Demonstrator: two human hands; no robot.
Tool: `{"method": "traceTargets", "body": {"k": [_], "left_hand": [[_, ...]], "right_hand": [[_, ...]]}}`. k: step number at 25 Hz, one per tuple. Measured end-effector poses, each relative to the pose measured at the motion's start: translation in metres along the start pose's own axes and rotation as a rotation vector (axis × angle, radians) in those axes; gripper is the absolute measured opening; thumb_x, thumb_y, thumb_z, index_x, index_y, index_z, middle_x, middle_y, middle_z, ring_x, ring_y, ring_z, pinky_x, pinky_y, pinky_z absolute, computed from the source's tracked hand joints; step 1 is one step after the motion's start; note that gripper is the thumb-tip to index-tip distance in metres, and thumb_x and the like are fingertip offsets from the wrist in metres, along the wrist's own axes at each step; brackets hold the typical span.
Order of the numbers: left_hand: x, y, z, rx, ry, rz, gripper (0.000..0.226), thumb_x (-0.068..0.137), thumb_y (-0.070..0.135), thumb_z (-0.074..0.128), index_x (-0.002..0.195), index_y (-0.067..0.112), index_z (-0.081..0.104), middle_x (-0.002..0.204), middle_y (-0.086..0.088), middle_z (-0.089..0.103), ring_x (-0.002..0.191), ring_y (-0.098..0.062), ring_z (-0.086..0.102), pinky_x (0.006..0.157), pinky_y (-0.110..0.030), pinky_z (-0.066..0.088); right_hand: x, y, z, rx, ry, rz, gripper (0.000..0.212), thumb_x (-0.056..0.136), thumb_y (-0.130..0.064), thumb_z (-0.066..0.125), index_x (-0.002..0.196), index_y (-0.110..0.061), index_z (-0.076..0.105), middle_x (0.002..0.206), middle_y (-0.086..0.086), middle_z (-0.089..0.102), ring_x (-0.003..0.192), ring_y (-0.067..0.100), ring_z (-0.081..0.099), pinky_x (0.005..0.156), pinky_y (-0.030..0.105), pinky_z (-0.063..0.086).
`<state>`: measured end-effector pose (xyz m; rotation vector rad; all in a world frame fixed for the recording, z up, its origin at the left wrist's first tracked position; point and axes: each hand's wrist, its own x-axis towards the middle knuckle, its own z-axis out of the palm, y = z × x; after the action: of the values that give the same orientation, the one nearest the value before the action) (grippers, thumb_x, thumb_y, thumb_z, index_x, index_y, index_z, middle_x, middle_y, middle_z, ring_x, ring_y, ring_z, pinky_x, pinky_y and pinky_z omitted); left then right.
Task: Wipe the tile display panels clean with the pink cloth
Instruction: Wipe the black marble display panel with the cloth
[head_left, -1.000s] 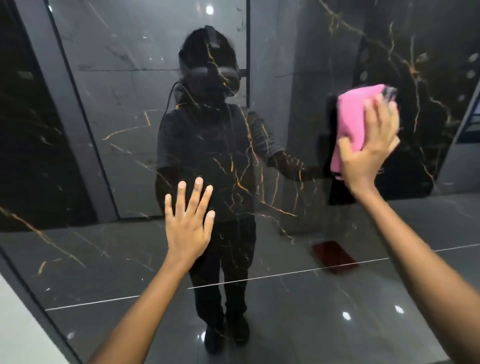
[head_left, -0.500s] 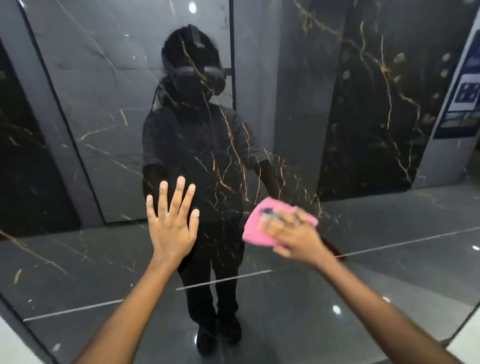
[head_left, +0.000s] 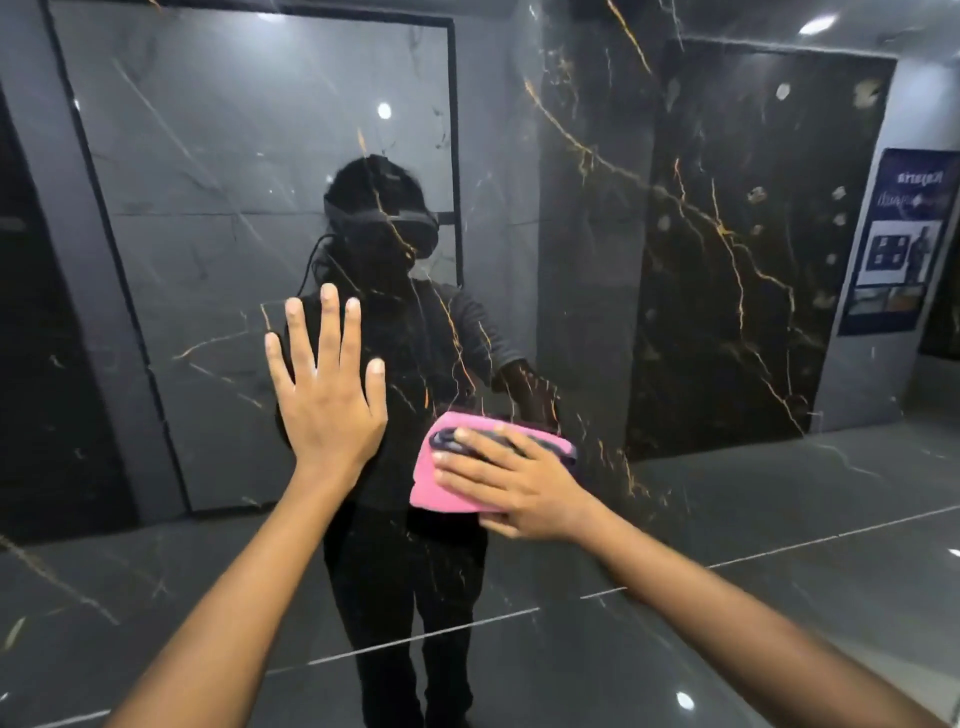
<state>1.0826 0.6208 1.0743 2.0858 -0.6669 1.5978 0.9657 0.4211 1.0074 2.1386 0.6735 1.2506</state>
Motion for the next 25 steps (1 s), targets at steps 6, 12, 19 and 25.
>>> {"method": "traceTargets", "body": {"k": [6, 12, 19, 25], "left_hand": [[0.064, 0.004, -0.026, -0.115, 0.099, 0.019, 0.059, 0.098, 0.032, 0.037, 0.153, 0.015, 0.023, 0.163, -0.006, 0.011, 0.149, -0.033, 0.003, 0.119, -0.046, -0.005], [0.127, -0.011, -0.028, 0.036, 0.094, 0.008, 0.062, 0.1, 0.038, 0.026, 0.156, 0.016, 0.012, 0.164, -0.003, 0.003, 0.15, -0.032, -0.001, 0.118, -0.055, 0.002], [0.131, -0.006, -0.034, -0.027, 0.095, -0.009, 0.061, 0.1, 0.038, 0.026, 0.156, 0.017, 0.015, 0.164, -0.002, 0.005, 0.15, -0.029, -0.001, 0.118, -0.052, -0.003], [0.231, 0.009, -0.053, -0.1, 0.196, 0.043, 0.057, 0.102, 0.029, 0.033, 0.155, 0.015, 0.019, 0.163, -0.002, 0.009, 0.15, -0.027, 0.001, 0.119, -0.049, -0.003]], "right_hand": [[0.061, 0.214, -0.085, 0.017, 0.444, 0.99, 0.081, 0.07, -0.03, 0.049, 0.148, -0.012, 0.038, 0.157, 0.018, 0.027, 0.145, 0.031, 0.023, 0.113, 0.039, 0.021], [0.111, 0.252, -0.121, 0.058, 0.584, 1.152, 0.079, 0.07, -0.026, 0.049, 0.148, -0.012, 0.039, 0.157, 0.011, 0.029, 0.141, 0.032, 0.034, 0.109, 0.041, 0.031], [0.106, 0.141, -0.057, -0.075, 0.171, 0.098, 0.071, 0.075, -0.028, 0.056, 0.143, -0.015, 0.044, 0.147, 0.01, 0.046, 0.137, 0.033, 0.041, 0.109, 0.051, 0.033], [0.138, 0.349, -0.172, 0.114, 0.673, 1.366, 0.069, 0.084, -0.033, 0.045, 0.15, -0.02, 0.034, 0.16, 0.0, 0.025, 0.146, 0.019, 0.023, 0.113, 0.031, 0.022]]}}
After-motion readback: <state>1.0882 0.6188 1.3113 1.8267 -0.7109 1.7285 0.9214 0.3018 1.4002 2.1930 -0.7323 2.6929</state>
